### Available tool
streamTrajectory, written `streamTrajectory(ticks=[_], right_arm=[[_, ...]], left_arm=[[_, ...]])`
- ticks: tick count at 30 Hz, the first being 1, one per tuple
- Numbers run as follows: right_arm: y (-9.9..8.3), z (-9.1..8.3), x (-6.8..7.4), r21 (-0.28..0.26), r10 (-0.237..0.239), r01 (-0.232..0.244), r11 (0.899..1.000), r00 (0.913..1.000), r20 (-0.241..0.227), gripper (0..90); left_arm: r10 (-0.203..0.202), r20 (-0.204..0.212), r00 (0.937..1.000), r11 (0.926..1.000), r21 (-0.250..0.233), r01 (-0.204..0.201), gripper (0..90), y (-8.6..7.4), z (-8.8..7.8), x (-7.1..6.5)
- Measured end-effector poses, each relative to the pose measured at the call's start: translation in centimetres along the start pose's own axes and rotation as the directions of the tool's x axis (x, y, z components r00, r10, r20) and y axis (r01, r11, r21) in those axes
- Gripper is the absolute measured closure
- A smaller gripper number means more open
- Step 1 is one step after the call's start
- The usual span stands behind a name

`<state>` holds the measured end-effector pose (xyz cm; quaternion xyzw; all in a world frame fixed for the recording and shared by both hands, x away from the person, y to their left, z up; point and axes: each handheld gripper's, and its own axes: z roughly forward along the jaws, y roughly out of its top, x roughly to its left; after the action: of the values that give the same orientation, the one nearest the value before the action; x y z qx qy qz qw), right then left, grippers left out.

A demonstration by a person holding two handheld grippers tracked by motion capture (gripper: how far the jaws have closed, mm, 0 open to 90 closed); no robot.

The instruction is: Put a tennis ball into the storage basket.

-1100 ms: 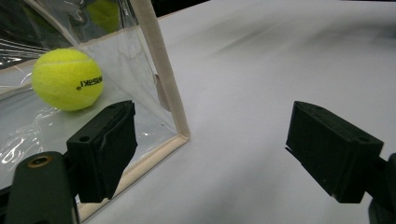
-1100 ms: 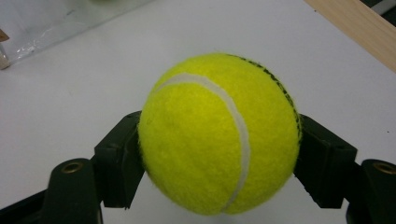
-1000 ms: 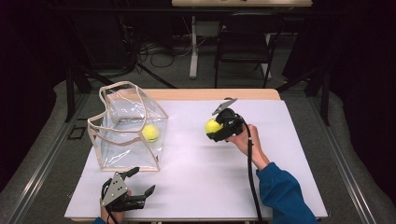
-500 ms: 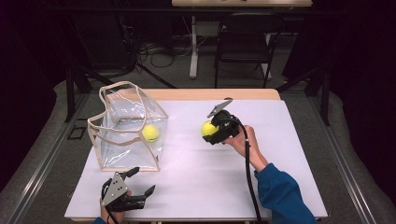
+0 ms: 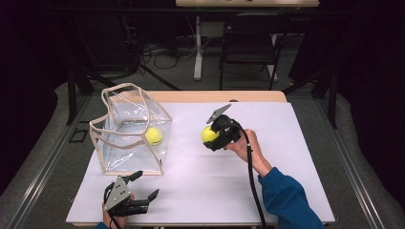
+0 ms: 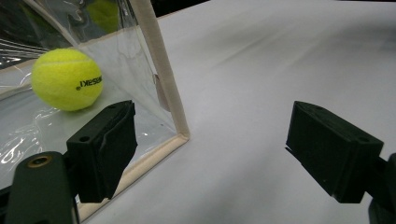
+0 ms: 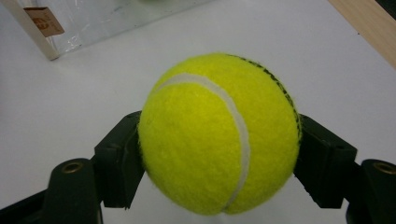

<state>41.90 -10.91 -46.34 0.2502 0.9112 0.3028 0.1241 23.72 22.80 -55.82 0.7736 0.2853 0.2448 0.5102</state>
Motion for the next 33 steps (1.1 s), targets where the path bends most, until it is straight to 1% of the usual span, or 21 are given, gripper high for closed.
streamTrajectory(ticks=[3,8,16,19,20,23,24,33], right_arm=[[0.3,0.0,0.3,0.001,-0.017,0.017,1.000,0.9999,-0.001,25.6],[0.7,-0.2,0.8,-0.005,-0.030,0.030,1.000,0.9995,-0.011,25.7],[1.4,-0.5,1.2,-0.015,-0.037,0.037,0.999,0.9992,-0.017,25.7],[1.7,-0.7,1.2,-0.025,-0.044,0.043,0.999,0.9989,-0.018,25.7],[1.8,-0.7,1.3,-0.026,-0.039,0.038,0.999,0.9991,-0.018,25.7],[2.2,-1.2,1.3,-0.051,-0.048,0.047,0.998,0.9988,-0.006,25.7],[2.3,-1.3,1.4,-0.055,-0.043,0.042,0.998,0.9991,-0.008,25.7],[2.9,-1.9,1.4,-0.089,-0.049,0.047,0.995,0.9987,-0.018,25.7]], left_arm=[[-0.003,0.003,1.0000,1.0000,-0.002,0.003,16.1,0.0,0.0,0.0],[-0.003,0.002,1.0000,1.0000,0.001,0.003,16.1,0.0,0.0,0.0],[-0.004,0.002,1.0000,1.0000,-0.003,0.004,16.1,0.0,0.0,0.0],[-0.005,0.003,1.0000,1.0000,-0.002,0.005,16.1,0.0,0.0,0.0],[-0.004,0.000,1.0000,1.0000,-0.003,0.004,16.1,0.0,0.0,0.0],[-0.004,0.000,1.0000,1.0000,-0.001,0.004,16.1,0.0,0.0,0.0],[-0.004,0.000,1.0000,1.0000,0.001,0.004,16.2,0.0,0.0,0.0],[-0.004,0.003,1.0000,1.0000,-0.002,0.004,16.1,0.0,0.0,0.0]])
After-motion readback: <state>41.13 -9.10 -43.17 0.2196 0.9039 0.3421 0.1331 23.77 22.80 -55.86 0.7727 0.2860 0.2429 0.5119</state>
